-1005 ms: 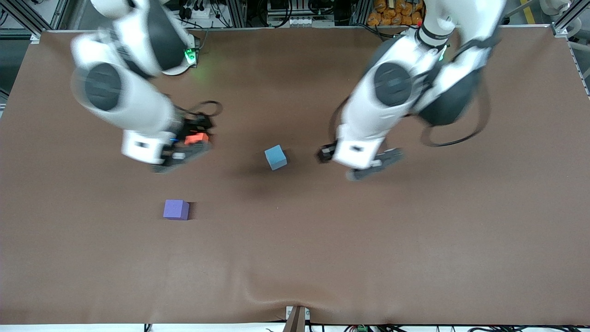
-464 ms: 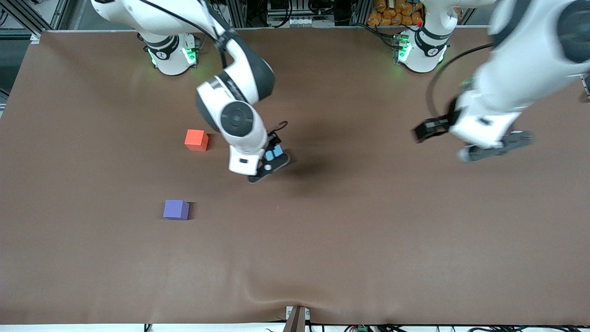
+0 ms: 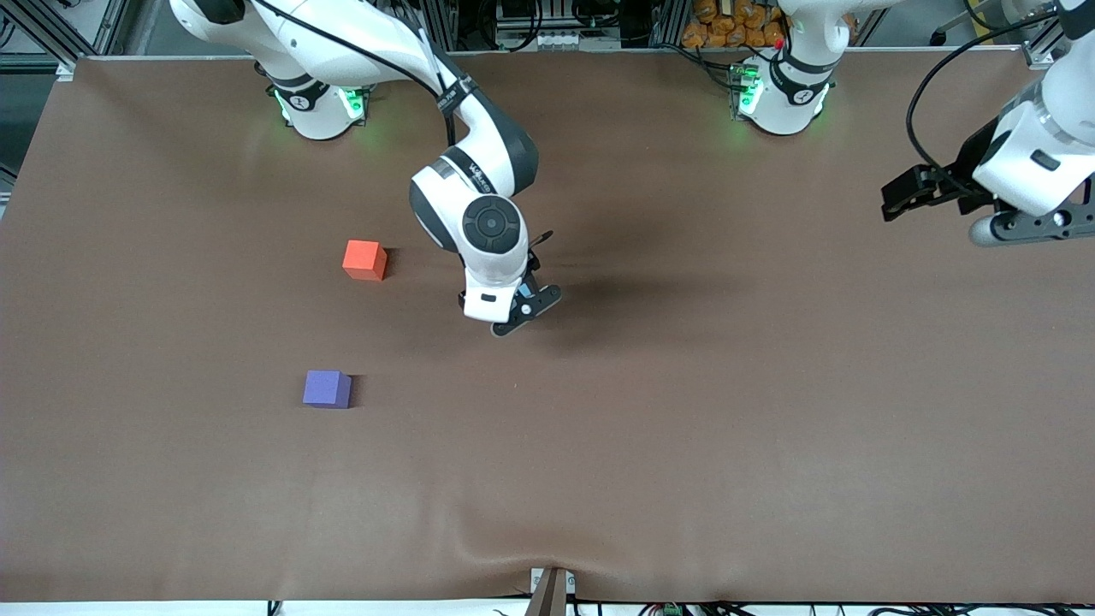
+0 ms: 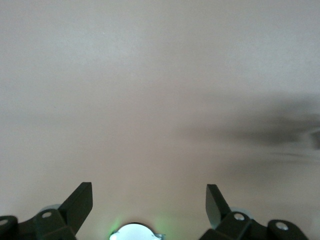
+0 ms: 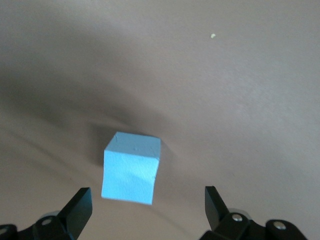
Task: Place blue block between orange and purple blocks
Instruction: 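Grasp the blue cube with the right gripper while the left gripper withdraws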
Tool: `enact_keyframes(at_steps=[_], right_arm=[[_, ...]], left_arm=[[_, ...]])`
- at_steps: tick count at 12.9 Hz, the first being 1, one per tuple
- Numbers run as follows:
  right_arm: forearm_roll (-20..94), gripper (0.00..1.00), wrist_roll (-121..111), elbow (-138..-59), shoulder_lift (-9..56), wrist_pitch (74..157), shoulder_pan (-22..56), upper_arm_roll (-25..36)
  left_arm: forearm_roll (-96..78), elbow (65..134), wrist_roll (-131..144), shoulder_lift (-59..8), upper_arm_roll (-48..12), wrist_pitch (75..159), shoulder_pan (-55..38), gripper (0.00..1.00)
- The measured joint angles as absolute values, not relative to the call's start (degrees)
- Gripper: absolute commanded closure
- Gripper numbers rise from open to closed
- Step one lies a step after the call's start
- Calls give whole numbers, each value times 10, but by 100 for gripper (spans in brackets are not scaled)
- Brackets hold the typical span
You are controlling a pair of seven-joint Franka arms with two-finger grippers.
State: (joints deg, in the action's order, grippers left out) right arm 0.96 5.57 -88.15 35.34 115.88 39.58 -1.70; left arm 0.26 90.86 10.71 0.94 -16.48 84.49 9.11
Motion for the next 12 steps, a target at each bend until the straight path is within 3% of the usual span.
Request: enact_keyframes(at_steps=[4,12], right_arm=[[0,0,71,-932,355,1203,408,-16],[-8,0,116,-946,357,1216,432,-16]], left_arm=[[2,965,37,35,-165,872,114,0],[0,986,24,107,-148,878,120,0]])
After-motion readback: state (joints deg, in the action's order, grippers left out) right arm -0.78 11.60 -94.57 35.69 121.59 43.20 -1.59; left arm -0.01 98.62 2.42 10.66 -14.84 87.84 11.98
